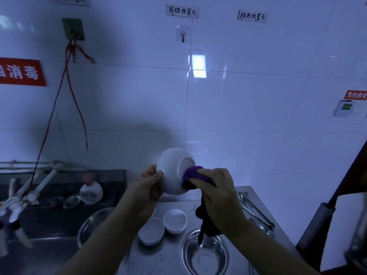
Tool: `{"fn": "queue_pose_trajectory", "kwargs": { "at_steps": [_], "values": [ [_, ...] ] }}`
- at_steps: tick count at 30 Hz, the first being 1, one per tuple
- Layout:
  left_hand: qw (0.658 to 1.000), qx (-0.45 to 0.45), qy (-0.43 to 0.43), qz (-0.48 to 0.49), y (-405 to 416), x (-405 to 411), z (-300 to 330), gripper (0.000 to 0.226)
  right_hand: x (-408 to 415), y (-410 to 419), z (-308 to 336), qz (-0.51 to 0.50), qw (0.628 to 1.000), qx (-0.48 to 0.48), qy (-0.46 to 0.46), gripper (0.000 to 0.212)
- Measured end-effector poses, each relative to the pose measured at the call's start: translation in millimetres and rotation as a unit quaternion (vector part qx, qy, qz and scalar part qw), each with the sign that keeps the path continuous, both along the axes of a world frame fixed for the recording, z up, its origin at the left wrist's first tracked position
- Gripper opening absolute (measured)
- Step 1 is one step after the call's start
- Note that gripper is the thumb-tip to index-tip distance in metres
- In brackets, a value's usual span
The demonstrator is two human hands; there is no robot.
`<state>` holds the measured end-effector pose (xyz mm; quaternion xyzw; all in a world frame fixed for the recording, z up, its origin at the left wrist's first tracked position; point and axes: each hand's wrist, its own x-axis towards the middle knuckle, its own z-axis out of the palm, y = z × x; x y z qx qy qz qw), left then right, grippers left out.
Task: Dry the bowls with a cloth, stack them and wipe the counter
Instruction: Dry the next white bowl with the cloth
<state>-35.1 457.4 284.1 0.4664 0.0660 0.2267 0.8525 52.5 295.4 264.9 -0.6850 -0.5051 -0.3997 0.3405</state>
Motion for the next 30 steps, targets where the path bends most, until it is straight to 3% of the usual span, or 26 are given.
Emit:
{"fn": "queue_pose_trajectory", "kwargs": {
  "at_steps": [2,5,10,15,19,24,30],
  "values": [
    [1.0,0.017,-0.002,-0.007,-7,0,0,0.023,-2,5,6,-0.007,0.999,0.038,-0.007,0.04],
    [0.998,0.044,-0.012,-0.035,-19,2,0,0.028,-10,21,9,-0.012,0.999,0.039,-0.016,0.033],
    [0.996,0.083,0.004,-0.045,-24,1,-1,0.031,-10,27,22,-0.017,0.994,0.072,0.085,0.035],
    [0.995,0.08,-0.004,-0.055,-22,2,-1,0.029,7,35,40,0.022,0.958,0.079,0.273,0.034],
    [0.998,-0.011,-0.042,-0.037,-19,4,2,0.025,21,32,31,0.067,0.901,0.132,0.408,0.044],
    [0.997,-0.051,-0.043,-0.024,-21,9,5,0.021,15,36,10,0.028,0.928,0.146,0.342,0.041],
    [0.998,-0.055,-0.028,-0.005,-25,11,6,0.021,3,31,10,-0.013,0.991,0.068,0.113,0.035]
  ]
}}
